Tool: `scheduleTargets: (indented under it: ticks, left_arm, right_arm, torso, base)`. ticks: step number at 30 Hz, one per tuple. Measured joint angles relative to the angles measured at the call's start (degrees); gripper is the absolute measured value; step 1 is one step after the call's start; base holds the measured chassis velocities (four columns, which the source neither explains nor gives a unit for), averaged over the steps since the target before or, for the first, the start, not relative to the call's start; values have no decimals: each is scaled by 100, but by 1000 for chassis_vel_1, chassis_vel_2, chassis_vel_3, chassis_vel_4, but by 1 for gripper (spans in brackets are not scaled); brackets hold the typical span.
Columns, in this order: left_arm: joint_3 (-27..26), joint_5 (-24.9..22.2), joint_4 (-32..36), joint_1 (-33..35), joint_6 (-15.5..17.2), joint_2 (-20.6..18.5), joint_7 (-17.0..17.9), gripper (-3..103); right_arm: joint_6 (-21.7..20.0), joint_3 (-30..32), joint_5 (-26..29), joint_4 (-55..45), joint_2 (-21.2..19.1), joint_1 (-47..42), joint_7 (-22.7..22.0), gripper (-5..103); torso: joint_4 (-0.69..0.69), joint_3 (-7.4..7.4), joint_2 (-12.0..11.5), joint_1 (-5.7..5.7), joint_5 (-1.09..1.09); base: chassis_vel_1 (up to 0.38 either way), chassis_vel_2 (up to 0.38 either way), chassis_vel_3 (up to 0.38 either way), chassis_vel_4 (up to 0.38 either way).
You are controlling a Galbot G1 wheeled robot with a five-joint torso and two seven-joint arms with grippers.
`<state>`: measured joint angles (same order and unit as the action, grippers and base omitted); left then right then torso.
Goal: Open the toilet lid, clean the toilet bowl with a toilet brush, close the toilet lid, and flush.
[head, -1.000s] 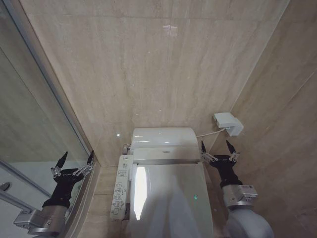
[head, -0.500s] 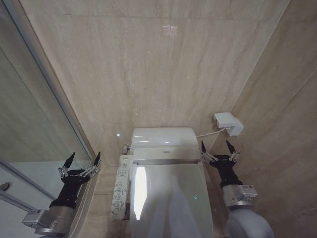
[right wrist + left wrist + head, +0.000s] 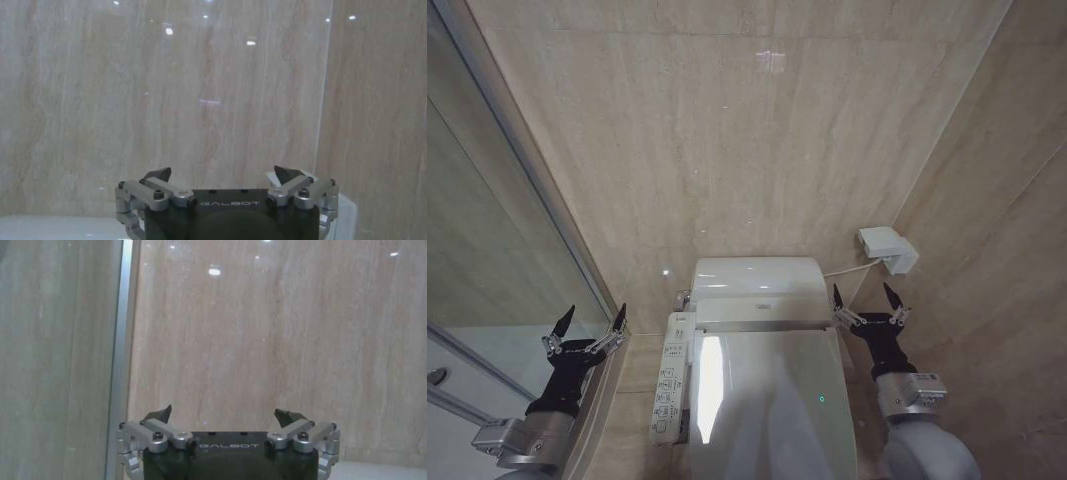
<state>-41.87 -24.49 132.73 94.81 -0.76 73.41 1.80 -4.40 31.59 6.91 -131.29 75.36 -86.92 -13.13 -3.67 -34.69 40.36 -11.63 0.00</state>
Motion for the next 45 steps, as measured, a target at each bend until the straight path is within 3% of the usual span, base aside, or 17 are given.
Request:
scheduleTargets:
  ticks: [30,45]
  left_arm:
    - [2,12,-8,0,-20,2,-5,100]
    - [3,12,-8,1,-20,2,-6,100]
  right_arm:
    - [0,0,0,0,0,0,0,100]
    - [0,0,0,0,0,-1,0,100]
  torso:
    - [0,0,0,-1,-1]
    - [1,0,0,1,0]
  base:
    - [0,0,0,0]
    - [161,-174,-157,169]
